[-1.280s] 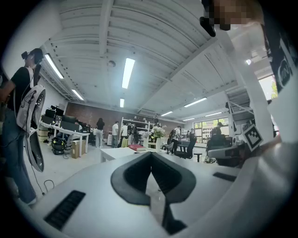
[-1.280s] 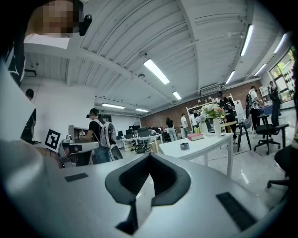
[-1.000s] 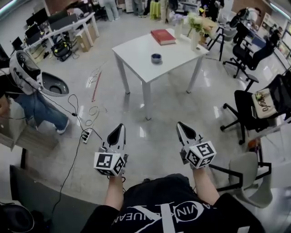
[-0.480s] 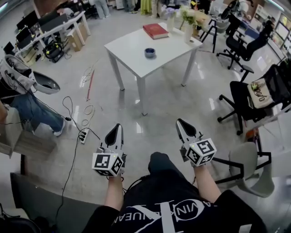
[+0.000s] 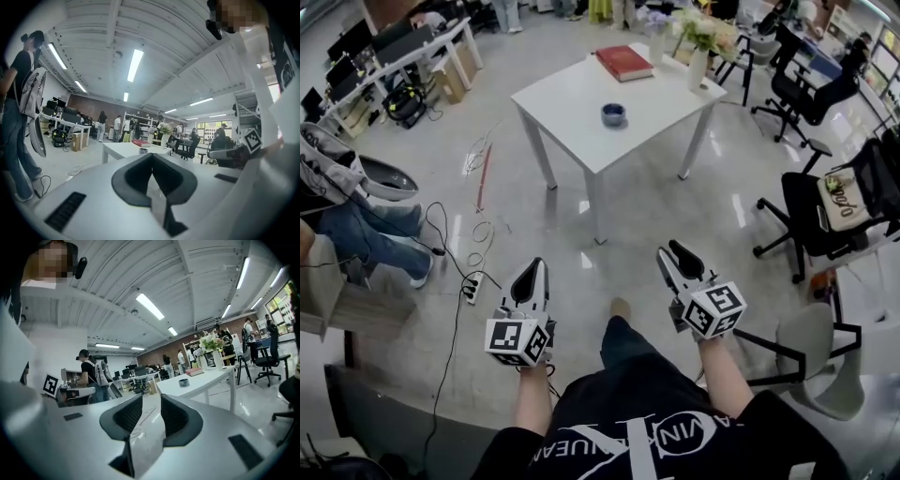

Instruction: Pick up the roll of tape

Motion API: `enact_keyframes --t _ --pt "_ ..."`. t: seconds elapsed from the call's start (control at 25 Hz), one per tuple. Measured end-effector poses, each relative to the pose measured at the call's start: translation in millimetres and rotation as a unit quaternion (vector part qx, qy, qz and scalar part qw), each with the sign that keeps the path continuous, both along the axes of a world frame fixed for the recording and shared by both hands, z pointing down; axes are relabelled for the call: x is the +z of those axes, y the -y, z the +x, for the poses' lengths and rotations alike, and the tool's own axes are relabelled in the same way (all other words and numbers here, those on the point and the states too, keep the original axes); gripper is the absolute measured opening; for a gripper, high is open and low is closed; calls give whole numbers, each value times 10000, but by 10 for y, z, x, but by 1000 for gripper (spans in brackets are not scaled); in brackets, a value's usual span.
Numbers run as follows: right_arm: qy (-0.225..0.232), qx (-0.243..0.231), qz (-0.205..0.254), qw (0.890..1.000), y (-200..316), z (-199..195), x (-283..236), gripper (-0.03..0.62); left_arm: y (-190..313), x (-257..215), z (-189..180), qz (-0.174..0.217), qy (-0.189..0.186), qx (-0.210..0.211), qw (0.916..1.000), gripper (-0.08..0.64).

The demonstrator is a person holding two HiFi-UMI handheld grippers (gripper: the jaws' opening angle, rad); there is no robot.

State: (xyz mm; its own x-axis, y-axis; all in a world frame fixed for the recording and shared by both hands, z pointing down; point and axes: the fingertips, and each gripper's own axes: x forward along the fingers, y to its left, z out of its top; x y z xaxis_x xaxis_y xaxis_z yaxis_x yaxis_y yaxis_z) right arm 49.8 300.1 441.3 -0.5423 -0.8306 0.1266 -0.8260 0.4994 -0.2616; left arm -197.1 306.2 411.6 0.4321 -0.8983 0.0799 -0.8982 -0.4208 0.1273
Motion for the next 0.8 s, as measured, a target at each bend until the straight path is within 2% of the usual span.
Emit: enact_keyframes --t 0.28,0.8 --pt "52 -5 -15 10000 618 -18 -14 126 597 28 -16 -133 -10 -32 9999 2" --pt "185 223 -106 9995 1693 295 22 126 1812 -3 293 -217 42 215 9995 2"
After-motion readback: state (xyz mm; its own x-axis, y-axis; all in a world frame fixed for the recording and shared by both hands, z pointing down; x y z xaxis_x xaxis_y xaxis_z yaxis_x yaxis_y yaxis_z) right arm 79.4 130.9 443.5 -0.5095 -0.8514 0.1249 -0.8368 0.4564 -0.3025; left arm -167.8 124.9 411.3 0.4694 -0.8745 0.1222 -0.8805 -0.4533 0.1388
